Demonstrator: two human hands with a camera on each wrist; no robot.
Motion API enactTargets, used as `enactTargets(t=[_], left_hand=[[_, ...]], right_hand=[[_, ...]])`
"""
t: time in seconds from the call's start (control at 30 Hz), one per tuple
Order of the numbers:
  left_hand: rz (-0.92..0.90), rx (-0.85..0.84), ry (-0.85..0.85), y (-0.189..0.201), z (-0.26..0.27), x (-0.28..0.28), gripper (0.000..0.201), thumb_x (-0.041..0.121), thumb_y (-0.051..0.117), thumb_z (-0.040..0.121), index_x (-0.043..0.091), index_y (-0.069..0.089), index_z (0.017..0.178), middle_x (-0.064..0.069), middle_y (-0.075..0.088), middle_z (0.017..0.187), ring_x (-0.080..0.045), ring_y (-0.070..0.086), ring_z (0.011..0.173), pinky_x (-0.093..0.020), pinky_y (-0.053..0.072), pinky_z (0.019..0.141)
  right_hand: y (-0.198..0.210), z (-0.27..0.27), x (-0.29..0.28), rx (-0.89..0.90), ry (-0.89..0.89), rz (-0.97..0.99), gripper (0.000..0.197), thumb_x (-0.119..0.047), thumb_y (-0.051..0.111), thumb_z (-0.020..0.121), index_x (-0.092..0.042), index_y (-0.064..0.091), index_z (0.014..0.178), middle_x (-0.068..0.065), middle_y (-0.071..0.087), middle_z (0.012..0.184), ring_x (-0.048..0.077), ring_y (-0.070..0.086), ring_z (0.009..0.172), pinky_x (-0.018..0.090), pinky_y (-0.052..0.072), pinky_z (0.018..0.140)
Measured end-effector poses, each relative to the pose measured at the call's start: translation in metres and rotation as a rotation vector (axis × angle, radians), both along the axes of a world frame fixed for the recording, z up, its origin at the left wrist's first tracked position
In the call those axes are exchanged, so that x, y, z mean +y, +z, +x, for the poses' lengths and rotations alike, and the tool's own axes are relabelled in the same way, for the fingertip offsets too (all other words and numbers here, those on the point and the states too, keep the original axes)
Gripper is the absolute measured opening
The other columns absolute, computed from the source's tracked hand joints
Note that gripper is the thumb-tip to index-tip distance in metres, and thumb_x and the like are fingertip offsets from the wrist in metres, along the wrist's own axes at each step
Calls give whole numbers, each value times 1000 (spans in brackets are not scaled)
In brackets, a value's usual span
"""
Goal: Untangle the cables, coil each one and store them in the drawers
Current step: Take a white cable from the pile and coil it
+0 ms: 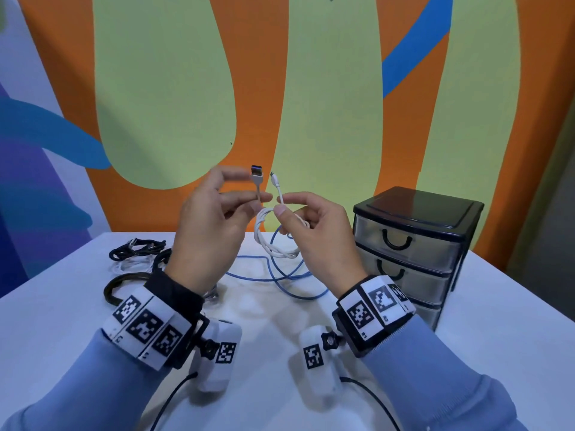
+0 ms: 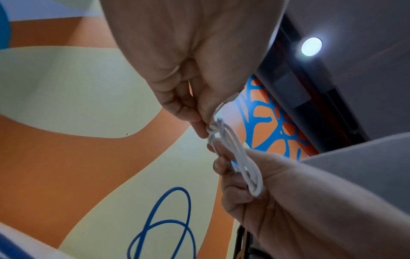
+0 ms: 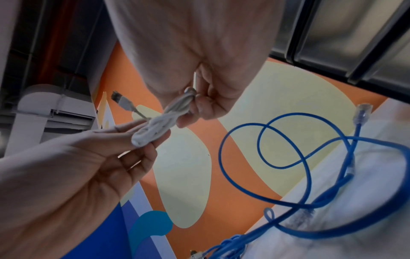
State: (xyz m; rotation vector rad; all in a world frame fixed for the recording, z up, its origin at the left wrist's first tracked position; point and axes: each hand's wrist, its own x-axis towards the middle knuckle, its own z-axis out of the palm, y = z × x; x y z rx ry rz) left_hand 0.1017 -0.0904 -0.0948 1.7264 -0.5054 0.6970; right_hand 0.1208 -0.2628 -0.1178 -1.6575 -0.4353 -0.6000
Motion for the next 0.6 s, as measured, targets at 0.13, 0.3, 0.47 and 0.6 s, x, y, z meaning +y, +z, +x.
enactTargets(t=[0.13, 0.3, 0.47, 0.6], left_hand=[[-77, 1, -103, 3, 1, 4, 10, -1, 79, 90, 5, 76, 98, -5, 83, 95, -22, 80, 94, -40, 62, 97], [9, 169, -260, 12, 0, 15, 15, 13, 84, 80, 7, 83, 94, -5, 82, 103, -25, 77, 96, -35, 58, 101], [-32, 498, -502, 6, 4, 22, 15, 8, 83, 74, 4, 81, 88, -27, 77, 108, -34, 73, 104, -43, 61, 99], [-61, 485, -491, 0, 4, 20, 16, 9, 86, 69, 6, 81, 84, -24, 78, 96, -27, 72, 87, -30, 62, 78]], right_hand=[[1, -3, 2, -21, 19, 50, 5, -26, 77, 95, -24, 76, 100, 3, 76, 74, 34, 70, 77, 41, 52, 62], [0, -3, -1, 24, 118, 149, 8, -9, 80, 91, -13, 80, 98, 0, 77, 80, 11, 73, 72, 18, 51, 68], [4, -7, 0, 87, 238, 254, 13, -7, 80, 90, 4, 79, 97, 8, 75, 75, 11, 66, 63, 20, 53, 64], [5, -9, 0, 149, 321, 293, 15, -9, 80, 90, 2, 80, 101, 15, 76, 84, 19, 68, 74, 27, 57, 73]])
